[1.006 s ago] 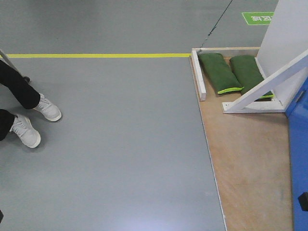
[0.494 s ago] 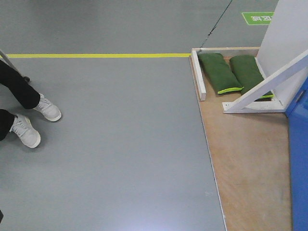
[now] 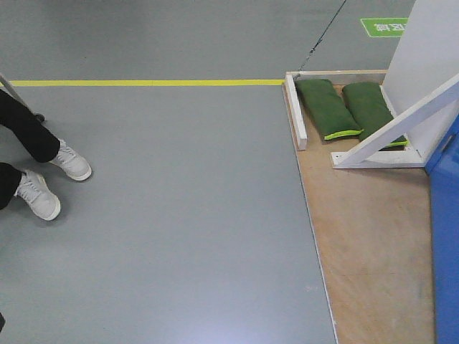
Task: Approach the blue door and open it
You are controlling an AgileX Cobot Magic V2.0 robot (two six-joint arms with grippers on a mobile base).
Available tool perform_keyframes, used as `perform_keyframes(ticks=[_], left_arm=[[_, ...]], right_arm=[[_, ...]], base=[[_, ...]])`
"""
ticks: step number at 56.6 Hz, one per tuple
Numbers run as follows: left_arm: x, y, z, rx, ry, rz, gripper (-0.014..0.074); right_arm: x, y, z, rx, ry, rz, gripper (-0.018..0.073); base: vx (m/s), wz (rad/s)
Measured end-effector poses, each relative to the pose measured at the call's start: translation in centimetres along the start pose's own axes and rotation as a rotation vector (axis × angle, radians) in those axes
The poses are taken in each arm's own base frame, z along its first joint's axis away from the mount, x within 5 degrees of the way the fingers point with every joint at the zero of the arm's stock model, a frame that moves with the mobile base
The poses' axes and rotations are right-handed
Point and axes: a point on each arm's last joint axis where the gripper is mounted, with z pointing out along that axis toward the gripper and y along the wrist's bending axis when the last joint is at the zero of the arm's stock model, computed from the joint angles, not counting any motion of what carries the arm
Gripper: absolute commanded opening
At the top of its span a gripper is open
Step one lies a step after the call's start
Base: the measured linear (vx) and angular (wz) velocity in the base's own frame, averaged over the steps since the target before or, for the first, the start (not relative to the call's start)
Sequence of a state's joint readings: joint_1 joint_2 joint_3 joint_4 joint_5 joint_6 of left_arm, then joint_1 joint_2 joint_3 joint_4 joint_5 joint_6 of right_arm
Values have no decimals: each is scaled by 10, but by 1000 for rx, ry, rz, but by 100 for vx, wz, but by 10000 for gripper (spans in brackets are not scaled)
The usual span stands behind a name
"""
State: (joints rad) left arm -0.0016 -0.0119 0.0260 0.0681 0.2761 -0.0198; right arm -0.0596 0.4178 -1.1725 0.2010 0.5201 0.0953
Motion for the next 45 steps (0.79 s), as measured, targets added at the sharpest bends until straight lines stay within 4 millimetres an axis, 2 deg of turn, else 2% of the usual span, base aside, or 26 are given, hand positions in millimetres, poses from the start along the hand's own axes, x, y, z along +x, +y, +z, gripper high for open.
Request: perform_keyframes(ticks=[6, 20, 25, 31, 40, 45], left_arm=[[0, 0, 0, 0, 0, 0, 73], [0, 0, 0, 0, 0, 0, 73], [0, 0, 0, 0, 0, 0, 73], [0, 0, 0, 0, 0, 0, 73], [0, 0, 0, 0, 0, 0, 73], [0, 0, 0, 0, 0, 0, 73]], right_arm=[[-9, 5, 1, -40, -23, 46, 12], [-11, 6, 1, -57, -34, 73, 12], [-15, 5, 3, -32, -86, 50, 12], [-31, 4, 6, 36, -281, -37, 12], [-62, 8, 11, 108, -680, -222, 12], [-78, 12, 16, 136, -801, -288, 12]], base=[[0, 0], [0, 0], [0, 0], [0, 0], [0, 0], [0, 0]])
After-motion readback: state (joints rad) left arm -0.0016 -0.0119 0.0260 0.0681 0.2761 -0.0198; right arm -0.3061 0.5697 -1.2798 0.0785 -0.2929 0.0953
